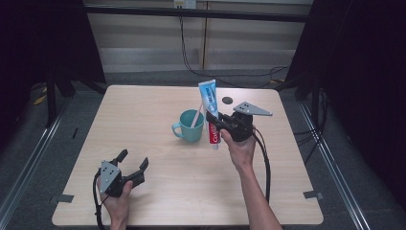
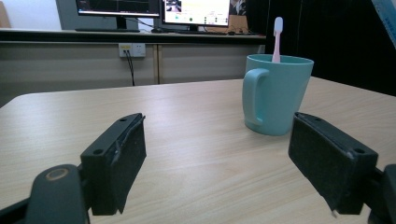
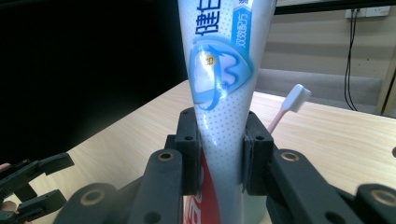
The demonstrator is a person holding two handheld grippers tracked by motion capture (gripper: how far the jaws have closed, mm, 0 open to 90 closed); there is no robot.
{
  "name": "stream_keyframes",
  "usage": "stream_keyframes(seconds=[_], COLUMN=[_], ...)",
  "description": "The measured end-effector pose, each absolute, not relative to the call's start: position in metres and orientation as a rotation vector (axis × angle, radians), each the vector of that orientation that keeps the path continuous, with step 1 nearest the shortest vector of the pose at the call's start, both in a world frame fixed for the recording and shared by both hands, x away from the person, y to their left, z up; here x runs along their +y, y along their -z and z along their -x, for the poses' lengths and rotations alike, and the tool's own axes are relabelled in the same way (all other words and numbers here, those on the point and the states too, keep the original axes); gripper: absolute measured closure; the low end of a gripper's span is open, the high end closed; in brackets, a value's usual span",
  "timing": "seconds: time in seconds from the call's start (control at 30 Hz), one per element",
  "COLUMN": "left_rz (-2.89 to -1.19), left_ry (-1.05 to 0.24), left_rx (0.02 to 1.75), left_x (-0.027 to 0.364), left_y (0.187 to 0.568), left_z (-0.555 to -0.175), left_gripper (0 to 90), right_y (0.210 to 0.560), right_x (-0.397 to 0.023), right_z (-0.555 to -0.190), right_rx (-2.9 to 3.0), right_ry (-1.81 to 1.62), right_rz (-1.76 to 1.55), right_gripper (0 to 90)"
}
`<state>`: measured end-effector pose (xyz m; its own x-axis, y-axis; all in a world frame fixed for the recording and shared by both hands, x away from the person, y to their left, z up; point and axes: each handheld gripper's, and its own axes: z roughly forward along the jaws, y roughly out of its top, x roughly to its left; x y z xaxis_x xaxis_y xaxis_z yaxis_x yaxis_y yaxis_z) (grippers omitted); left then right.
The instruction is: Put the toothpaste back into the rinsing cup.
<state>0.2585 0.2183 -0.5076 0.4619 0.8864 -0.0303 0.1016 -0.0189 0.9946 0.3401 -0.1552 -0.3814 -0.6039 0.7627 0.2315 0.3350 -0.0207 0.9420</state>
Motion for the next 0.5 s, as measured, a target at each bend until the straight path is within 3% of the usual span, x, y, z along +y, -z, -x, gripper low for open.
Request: stream_keyframes(seconds=[0.5], left_rz=[-1.473], left_ry=[-0.786], left_rx=[0.912], left_x=[0.218], left_y=[0.508], left_z=[-0.258], left_gripper=[19.0], right_y=[0.371], right_x=[-0.149], right_z=[-0.358], right_rx=[1.900], right_ry=[-1.646], right_rz=[-1.134], right_gripper=[73.0])
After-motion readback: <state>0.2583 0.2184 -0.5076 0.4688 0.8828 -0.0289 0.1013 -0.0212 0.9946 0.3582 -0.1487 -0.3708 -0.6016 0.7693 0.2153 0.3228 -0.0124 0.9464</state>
